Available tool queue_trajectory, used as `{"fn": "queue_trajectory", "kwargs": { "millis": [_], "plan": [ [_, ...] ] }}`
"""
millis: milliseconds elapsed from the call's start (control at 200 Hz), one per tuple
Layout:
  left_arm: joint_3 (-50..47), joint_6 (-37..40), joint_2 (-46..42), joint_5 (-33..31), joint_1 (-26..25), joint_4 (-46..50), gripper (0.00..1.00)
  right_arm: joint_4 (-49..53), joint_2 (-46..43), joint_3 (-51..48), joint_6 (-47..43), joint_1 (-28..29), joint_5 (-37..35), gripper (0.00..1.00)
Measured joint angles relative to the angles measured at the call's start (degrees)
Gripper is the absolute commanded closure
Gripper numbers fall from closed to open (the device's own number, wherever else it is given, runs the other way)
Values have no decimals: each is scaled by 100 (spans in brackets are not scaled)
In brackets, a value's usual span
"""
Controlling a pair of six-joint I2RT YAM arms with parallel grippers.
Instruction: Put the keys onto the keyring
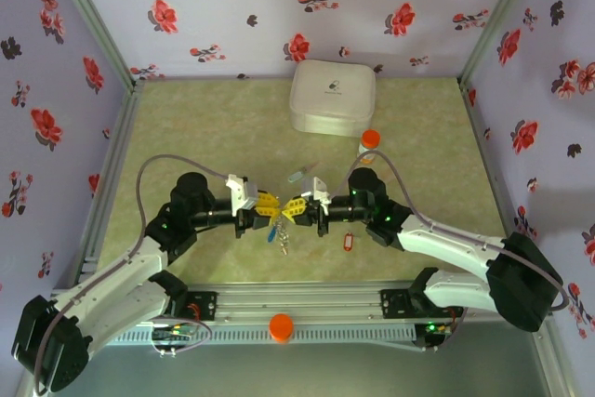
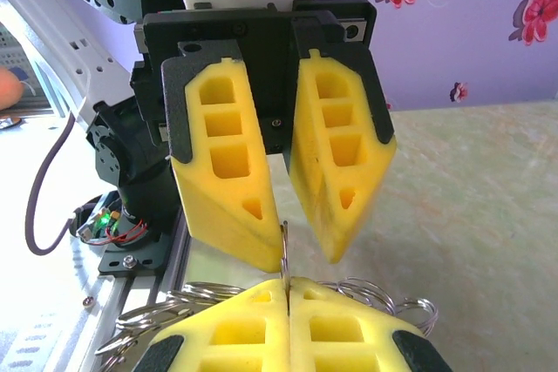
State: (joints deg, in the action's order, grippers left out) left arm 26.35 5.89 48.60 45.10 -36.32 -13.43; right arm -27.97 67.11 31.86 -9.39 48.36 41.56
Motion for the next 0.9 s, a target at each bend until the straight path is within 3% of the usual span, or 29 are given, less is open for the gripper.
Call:
{"fn": "queue_trajectory", "kwargs": {
  "millis": [255, 360, 500, 645, 750, 900],
  "plan": [
    [4, 0, 72, 11, 0, -9, 76, -72, 4, -9, 68, 2, 0, 100],
    [4, 2, 72, 11, 0, -9, 81, -94, 4, -11, 92, 4, -2, 100],
    [4, 17, 72, 57, 0, -7, 100, -144, 11, -11, 109, 4, -37, 100],
    [7, 61, 66, 90, 17, 26, 100, -229, 31, -50, 186, 2, -98, 100],
    [59, 205, 42, -15, 15, 234, 100, -334, 28, -142, 240, 28, -282, 69],
    [262, 566, -35, -391, 22, 721, 100, 345, -417, -201, 411, -7, -1191, 64]
  ]
}}
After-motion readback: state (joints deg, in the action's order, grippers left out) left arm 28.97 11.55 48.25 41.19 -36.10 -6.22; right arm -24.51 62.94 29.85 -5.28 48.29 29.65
